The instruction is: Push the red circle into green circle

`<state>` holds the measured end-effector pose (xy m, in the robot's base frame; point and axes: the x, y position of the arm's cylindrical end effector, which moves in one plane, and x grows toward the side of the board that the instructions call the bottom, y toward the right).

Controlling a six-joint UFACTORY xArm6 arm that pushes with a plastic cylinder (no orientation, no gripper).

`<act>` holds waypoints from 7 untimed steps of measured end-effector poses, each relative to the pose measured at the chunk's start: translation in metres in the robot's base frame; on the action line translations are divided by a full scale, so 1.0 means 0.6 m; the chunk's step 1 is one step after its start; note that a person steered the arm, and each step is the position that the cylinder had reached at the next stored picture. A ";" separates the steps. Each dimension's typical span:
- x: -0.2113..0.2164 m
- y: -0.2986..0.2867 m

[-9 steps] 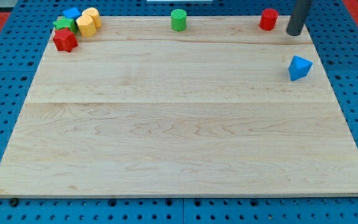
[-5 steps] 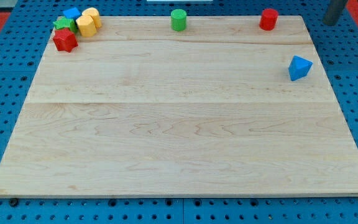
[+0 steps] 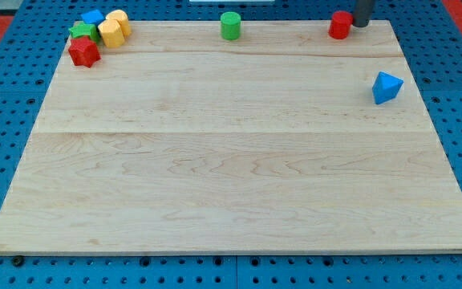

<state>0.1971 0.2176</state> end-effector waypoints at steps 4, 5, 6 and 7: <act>-0.005 -0.067; -0.002 -0.053; 0.020 -0.107; 0.074 -0.113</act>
<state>0.2413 0.1497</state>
